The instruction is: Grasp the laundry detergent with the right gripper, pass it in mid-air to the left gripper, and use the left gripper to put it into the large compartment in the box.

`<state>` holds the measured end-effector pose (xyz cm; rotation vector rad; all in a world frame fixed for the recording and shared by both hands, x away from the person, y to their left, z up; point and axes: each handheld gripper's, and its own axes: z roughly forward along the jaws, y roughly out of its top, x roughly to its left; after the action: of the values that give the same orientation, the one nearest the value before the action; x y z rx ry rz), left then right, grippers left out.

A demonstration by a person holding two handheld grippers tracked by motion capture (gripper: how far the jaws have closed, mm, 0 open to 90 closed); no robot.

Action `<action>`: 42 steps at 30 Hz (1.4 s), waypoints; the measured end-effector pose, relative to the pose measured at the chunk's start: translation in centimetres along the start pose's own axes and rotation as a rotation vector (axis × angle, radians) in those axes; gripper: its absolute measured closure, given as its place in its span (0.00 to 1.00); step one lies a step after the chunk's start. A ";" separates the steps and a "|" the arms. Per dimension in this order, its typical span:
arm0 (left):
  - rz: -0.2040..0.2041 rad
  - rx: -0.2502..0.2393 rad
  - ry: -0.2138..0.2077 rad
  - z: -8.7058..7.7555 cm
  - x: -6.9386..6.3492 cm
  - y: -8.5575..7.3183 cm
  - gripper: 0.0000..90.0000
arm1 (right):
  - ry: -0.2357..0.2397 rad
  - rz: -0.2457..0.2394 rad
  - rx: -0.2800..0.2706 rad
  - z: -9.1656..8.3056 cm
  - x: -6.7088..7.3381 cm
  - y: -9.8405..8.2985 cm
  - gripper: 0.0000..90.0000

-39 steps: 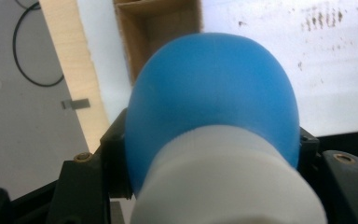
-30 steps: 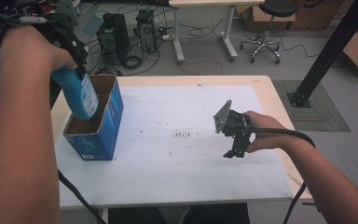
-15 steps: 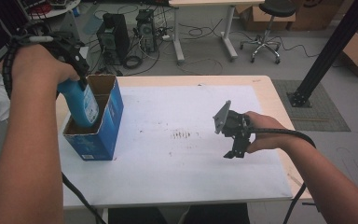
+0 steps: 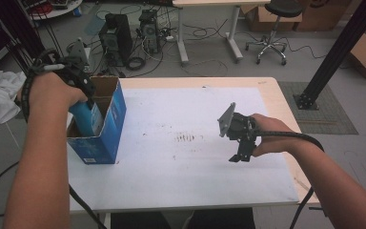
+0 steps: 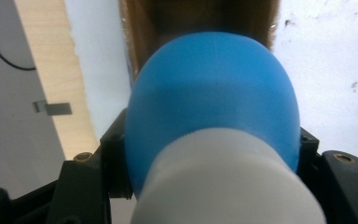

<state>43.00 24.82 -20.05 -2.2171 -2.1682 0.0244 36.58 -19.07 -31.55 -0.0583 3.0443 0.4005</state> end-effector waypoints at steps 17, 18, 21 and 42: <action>0.013 0.037 0.011 6.6 0.0 0.6 0.42 | -0.007 -0.001 -0.013 0.3 0.1 -0.1 0.00; 0.013 0.037 0.011 6.6 0.0 0.6 0.42 | -0.008 -0.001 -0.011 0.4 0.2 -0.1 0.00; 0.026 0.037 0.015 7.3 -0.3 0.9 0.42 | -0.009 0.000 -0.013 0.4 0.2 -0.1 0.00; 0.024 0.006 0.028 8.8 -0.3 1.0 0.42 | -0.005 0.004 -0.020 0.8 0.0 0.0 0.00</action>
<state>43.69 24.70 -28.84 -2.2266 -2.1245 0.0001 36.65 -18.88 -32.31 -0.0528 3.0362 0.4304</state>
